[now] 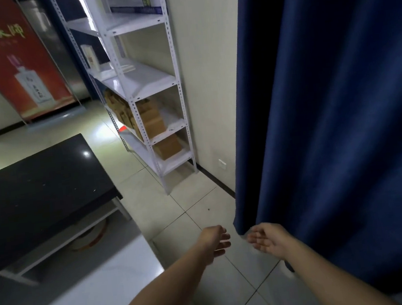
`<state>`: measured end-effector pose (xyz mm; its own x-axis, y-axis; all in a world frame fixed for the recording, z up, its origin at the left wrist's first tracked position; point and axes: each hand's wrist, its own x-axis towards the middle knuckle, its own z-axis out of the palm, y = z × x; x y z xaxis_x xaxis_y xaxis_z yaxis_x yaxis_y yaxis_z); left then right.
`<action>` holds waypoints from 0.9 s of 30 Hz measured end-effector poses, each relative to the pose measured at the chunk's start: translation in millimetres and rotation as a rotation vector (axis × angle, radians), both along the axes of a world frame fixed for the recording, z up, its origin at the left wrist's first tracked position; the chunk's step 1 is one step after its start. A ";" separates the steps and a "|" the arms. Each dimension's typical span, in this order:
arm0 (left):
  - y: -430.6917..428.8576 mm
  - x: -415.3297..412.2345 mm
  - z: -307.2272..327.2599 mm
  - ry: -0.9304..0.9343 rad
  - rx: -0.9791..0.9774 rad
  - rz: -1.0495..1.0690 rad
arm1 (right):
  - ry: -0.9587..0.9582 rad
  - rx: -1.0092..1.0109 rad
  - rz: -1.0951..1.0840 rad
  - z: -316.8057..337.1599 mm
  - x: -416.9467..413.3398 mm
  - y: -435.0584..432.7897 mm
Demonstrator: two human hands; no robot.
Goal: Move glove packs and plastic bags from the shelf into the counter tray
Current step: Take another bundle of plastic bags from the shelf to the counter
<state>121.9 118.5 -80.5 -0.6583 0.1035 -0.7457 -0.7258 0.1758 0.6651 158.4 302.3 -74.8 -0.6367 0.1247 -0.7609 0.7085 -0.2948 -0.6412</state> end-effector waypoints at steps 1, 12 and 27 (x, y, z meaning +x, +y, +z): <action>5.3 -13.4 -3.6 -0.001 0.010 0.000 | -0.006 0.008 0.010 -2.6 -13.3 3.9; -1.6 -142.8 -18.5 -0.066 0.064 0.178 | -0.068 0.040 0.162 -6.8 -176.8 -0.4; -45.3 -308.2 12.6 -0.024 0.017 0.569 | -0.025 -0.056 0.577 3.3 -423.7 -69.7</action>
